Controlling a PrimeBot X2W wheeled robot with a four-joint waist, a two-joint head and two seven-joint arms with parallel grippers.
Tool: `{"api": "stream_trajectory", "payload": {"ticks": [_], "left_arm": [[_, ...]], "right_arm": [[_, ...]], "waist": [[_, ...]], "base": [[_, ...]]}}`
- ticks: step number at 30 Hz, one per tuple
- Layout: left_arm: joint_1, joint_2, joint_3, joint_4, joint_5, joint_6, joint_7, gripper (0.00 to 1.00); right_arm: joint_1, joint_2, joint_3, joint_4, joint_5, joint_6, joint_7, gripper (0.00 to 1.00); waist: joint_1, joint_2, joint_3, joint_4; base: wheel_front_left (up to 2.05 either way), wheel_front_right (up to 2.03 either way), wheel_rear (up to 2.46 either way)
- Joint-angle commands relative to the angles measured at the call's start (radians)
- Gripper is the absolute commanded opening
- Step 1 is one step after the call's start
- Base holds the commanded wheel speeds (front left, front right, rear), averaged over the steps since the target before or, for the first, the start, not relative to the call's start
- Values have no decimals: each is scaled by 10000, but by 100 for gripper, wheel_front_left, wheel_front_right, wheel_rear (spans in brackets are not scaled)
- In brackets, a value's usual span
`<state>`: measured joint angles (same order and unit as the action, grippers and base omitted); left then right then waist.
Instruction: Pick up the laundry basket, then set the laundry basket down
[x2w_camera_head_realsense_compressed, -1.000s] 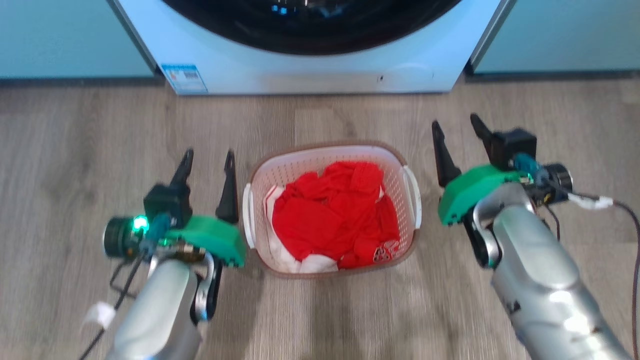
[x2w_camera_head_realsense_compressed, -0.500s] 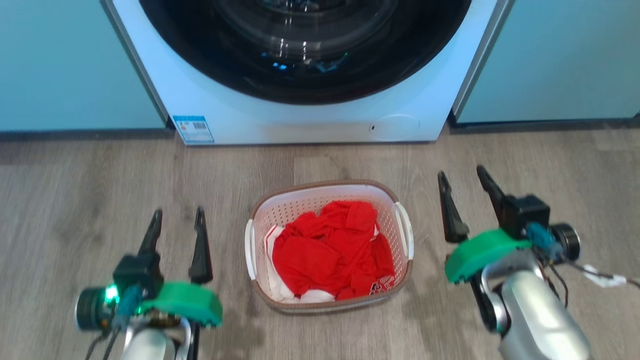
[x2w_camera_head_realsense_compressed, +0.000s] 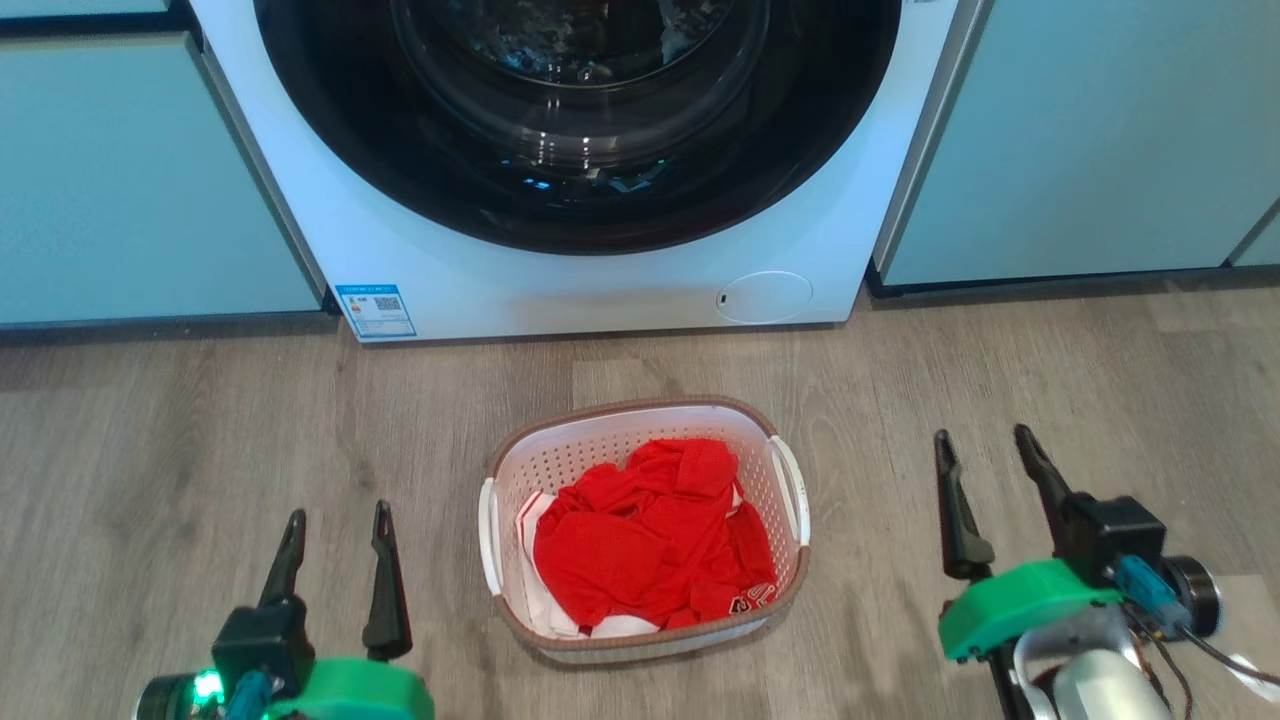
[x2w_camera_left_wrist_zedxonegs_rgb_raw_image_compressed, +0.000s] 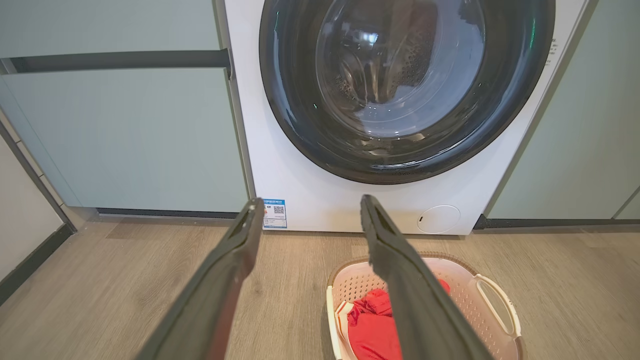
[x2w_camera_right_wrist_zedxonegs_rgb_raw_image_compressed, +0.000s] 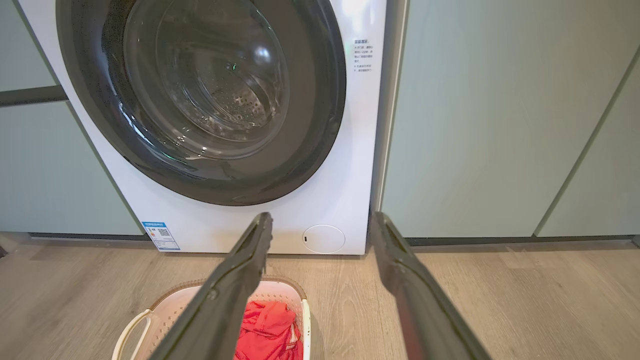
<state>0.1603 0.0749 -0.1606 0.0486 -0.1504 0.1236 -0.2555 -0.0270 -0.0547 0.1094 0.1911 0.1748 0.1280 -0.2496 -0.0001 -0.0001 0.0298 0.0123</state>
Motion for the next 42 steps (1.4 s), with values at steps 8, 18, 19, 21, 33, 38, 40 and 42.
{"api": "stream_trajectory", "payload": {"ticks": [8,18,19,21,33,38,40,42], "left_arm": [[5,-88,534,-441,102,-34,-62,100],[39,-106,610,-318,215,-180,-63,100],[43,-107,623,-296,213,-194,-63,100],[52,-110,654,-260,199,-222,-63,100],[108,-132,765,-97,58,-388,-63,100],[520,-136,387,689,54,-359,7,0],[582,-144,392,902,-32,-369,22,0],[539,-137,415,903,-278,-399,68,0]], "right_arm": [[362,45,-187,-711,-60,27,-122,100],[464,45,-76,-686,112,27,-122,100],[464,45,-70,-683,115,27,-122,100],[462,45,-65,-674,117,27,-122,100],[535,45,-82,-644,55,27,-122,100],[843,123,-289,140,46,0,20,0],[946,124,-275,346,130,0,34,0],[929,109,-287,335,376,1,74,0]], "waist": [[1,1,-260,-9],[1,1,-471,43],[1,1,-486,43],[1,1,-511,38],[1,1,-551,0],[1,1,-544,7],[1,1,-543,6],[1,1,-538,4]], "base": [[0,0,0],[0,0,0],[0,0,0],[0,0,0],[0,0,0],[0,0,0],[0,0,0],[0,0,0]]}}
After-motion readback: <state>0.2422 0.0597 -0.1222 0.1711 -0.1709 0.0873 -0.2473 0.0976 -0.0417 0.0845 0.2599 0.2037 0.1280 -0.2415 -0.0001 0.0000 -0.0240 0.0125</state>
